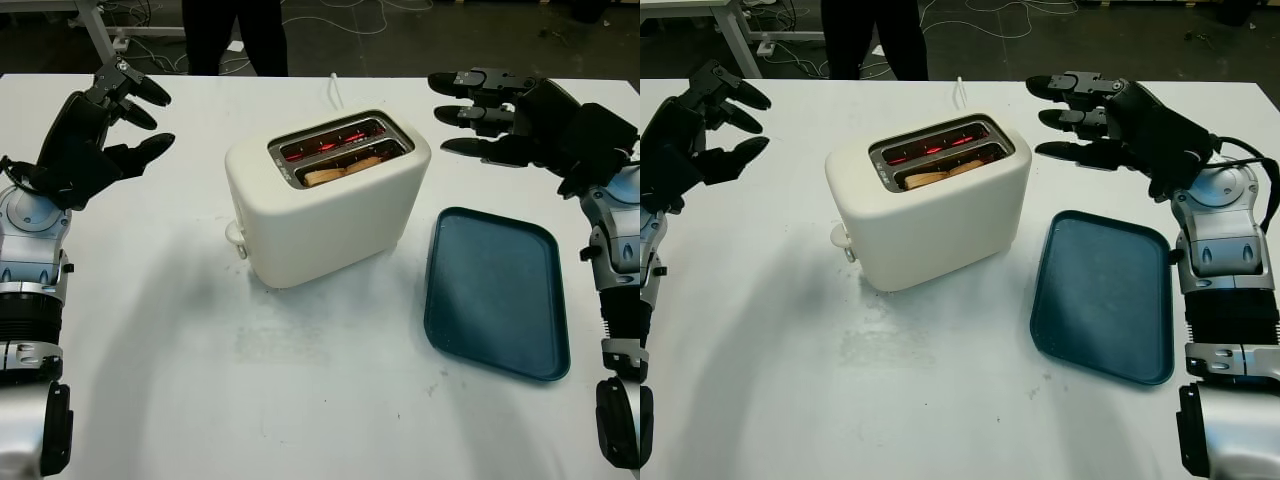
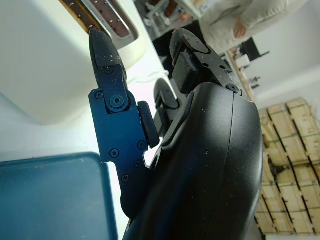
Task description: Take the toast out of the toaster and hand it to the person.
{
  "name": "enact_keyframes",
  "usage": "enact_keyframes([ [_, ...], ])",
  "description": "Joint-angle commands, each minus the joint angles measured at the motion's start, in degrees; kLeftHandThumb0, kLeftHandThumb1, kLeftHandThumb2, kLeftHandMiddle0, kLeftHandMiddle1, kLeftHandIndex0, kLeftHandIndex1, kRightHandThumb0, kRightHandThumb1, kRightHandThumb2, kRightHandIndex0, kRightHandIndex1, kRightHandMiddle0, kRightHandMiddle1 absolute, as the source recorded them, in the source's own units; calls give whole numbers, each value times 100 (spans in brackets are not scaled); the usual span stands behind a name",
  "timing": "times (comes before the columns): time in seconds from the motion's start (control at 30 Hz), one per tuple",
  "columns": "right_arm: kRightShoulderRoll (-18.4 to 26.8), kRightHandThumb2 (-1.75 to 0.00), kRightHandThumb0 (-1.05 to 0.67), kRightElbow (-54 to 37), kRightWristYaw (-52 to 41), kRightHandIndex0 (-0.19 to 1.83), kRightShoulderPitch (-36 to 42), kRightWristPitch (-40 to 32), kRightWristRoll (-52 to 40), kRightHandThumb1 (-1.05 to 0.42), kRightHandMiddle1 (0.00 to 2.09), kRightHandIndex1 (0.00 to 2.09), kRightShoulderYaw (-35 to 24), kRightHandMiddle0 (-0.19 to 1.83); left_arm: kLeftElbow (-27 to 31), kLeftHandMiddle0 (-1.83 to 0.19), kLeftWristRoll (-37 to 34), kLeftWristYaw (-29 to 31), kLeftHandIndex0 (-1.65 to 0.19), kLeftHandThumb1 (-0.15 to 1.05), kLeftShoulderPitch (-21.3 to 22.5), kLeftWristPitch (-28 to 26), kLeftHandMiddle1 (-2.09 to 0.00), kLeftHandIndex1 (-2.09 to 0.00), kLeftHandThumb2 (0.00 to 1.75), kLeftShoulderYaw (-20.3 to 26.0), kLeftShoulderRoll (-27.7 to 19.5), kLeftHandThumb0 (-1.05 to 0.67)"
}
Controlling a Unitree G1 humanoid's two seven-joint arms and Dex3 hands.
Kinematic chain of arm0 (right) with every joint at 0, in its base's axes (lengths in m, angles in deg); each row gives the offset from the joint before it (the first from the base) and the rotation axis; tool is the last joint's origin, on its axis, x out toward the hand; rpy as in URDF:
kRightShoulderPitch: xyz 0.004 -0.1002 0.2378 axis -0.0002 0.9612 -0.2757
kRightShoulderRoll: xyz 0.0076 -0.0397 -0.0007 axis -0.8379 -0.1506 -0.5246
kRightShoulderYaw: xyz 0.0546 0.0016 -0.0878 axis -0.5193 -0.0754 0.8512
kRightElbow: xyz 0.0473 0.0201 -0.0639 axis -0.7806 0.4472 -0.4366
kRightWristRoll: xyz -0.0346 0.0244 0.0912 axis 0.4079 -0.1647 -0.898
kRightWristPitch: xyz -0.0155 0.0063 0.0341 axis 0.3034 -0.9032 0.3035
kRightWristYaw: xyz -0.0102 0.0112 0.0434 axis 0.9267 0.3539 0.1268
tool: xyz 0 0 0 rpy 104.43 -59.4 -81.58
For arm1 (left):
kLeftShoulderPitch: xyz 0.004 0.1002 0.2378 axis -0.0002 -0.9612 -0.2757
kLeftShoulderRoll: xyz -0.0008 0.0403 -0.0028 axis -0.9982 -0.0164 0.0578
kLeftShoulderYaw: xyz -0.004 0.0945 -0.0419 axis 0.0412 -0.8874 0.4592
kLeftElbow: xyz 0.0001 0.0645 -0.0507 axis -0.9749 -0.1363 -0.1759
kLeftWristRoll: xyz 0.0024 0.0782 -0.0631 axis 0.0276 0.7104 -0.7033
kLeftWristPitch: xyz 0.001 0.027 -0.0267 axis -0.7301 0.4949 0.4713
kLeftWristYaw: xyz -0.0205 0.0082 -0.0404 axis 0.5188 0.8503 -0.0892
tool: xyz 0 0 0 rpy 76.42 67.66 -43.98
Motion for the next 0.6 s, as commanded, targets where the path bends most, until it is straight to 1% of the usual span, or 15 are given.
enact_keyframes([
  [0.0,-26,0,-59,-20,39,48,4,63,-60,-87,1,2,-60,46,-8,0,-9,-2,0,92,-60,48,-164,-155,36,16,-44,-105],
  [0.1,-34,0,-59,68,16,48,-5,160,-64,-88,1,2,-60,46,-30,0,-87,36,0,92,-53,7,-163,-155,34,40,-8,-105],
  [0.27,-29,0,-56,154,-24,48,-37,228,-74,-87,1,2,-56,46,19,0,-153,58,0,92,-79,-53,-163,-154,31,53,5,-105],
  [0.47,-22,0,-56,183,-22,47,-54,269,-41,-88,1,2,-28,45,7,0,-114,37,0,92,-78,-31,-164,-156,32,40,-15,-105],
  [0.57,-29,0,-55,174,-17,47,-70,226,-42,-88,0,1,-19,45,16,0,-187,78,0,92,-74,-37,-163,-155,29,66,6,-105],
])
